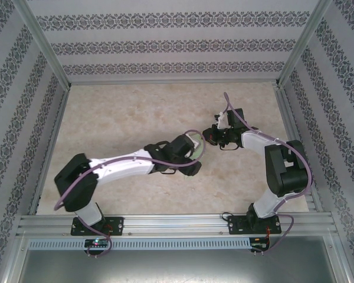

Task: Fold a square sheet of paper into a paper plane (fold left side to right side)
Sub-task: Fold the wing for the fifth time at the center of the table.

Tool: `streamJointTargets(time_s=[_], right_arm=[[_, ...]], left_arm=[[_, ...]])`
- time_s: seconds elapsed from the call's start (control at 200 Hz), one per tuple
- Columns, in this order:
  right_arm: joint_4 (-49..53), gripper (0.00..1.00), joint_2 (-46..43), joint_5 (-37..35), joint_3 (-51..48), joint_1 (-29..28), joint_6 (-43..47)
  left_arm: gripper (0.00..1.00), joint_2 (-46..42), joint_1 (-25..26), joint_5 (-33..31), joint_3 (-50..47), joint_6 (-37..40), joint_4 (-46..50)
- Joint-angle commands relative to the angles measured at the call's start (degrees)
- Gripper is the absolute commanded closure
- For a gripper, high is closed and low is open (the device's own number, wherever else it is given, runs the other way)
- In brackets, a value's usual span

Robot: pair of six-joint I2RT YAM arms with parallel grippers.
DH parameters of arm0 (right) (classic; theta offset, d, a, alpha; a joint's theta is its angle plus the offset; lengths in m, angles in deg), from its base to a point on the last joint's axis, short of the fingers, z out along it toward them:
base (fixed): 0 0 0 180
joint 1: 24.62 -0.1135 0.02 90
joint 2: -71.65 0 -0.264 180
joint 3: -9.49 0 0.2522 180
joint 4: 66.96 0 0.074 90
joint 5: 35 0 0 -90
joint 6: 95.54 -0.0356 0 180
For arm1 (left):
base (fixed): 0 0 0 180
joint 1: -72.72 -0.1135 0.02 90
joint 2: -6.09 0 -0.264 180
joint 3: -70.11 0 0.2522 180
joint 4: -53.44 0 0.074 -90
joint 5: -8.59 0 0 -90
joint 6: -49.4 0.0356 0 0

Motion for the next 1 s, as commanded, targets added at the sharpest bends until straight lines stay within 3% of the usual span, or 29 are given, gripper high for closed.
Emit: streamJointTargets(time_s=[0.0,0.285,0.555,0.994], right_arm=[[0.89,1.0,0.72,-1.81,1.8,-0.91,-1.85],[0.85,1.0,1.25,-2.18,1.59,-1.08,-2.05],[0.56,1.0,1.94,-1.68,1.57,-1.23,-1.85],[0.26,1.0,3.02,-1.57,1.63,-1.43,-1.76]], left_arm=[[0.27,4.4,1.76,-4.99,4.49,-2.45,5.23],[0.29,16.38,5.03,-14.38,14.87,-4.0,15.39],[0.42,18.7,5.47,-17.16,15.63,-5.67,16.24],[0.65,19.88,5.73,-16.41,15.92,-5.44,16.03]])
